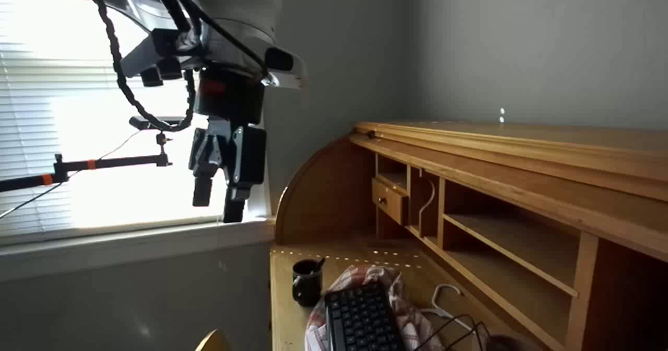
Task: Press a button on the computer keyboard
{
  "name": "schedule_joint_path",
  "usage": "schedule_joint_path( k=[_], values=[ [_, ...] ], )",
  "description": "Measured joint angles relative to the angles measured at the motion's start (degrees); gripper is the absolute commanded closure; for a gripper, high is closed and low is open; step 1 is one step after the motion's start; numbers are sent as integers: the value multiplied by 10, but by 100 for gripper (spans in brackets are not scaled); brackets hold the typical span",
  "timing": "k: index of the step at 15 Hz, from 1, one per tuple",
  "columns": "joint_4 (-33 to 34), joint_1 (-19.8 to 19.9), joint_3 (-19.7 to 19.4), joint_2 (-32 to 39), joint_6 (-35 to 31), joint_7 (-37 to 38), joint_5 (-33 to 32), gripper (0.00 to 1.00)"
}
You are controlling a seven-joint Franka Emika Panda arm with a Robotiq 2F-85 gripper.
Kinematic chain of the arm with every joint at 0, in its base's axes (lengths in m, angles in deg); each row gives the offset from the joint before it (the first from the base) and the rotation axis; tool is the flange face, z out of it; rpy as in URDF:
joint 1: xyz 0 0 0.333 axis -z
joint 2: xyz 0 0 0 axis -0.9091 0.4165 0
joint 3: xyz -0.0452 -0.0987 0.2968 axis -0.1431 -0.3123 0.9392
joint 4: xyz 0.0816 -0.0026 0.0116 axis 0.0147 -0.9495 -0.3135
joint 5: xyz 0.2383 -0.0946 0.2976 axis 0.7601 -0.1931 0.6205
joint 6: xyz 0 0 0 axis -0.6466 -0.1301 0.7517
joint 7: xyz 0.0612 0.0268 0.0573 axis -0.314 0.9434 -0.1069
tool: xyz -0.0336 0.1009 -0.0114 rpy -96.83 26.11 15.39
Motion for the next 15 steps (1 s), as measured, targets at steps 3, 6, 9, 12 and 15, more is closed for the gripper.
schedule_joint_path(
  k=[3, 6, 9, 12, 15],
  values=[
    [0, 0, 0, 0, 0, 0, 0, 0],
    [0, 0, 0, 0, 0, 0, 0, 0],
    [0, 0, -1, 7, -19, 11, 9, 28],
    [8, 2, -2, 53, -84, 45, 50, 51],
    [31, 7, -3, 127, -159, 81, 111, 73]
  ],
)
